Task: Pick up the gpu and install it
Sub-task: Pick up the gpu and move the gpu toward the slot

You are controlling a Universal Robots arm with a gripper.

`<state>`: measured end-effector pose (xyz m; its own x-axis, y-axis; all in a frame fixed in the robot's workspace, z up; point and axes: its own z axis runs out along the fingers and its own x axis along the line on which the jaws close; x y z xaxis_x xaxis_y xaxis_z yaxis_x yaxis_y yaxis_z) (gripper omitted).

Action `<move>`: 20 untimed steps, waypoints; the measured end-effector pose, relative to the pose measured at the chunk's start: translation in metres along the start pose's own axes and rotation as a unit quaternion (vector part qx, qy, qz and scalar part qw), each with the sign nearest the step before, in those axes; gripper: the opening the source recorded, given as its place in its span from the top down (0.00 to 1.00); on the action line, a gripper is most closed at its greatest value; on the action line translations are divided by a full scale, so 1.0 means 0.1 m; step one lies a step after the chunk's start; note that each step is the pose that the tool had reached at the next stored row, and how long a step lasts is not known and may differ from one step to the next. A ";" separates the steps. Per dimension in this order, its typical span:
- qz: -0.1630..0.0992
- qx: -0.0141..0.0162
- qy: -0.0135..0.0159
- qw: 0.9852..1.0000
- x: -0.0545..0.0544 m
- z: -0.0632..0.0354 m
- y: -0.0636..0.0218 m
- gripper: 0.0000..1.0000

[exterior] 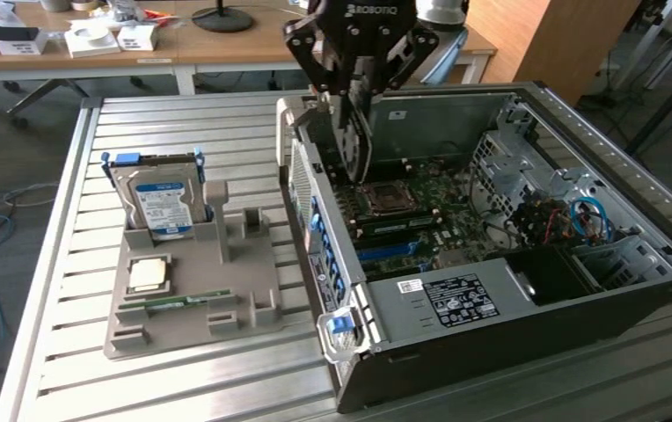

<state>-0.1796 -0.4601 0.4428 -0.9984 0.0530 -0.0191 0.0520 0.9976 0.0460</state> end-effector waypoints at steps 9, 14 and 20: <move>0.000 0.000 0.000 1.000 -0.37 0.008 0.019 0.74; 0.000 0.000 0.000 1.000 -0.55 0.012 0.029 0.74; 0.000 0.000 0.000 1.000 -0.78 0.017 0.041 0.74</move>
<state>-0.1019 -0.4601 0.4428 -0.9985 0.0522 -0.0191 0.0513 0.9976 0.0467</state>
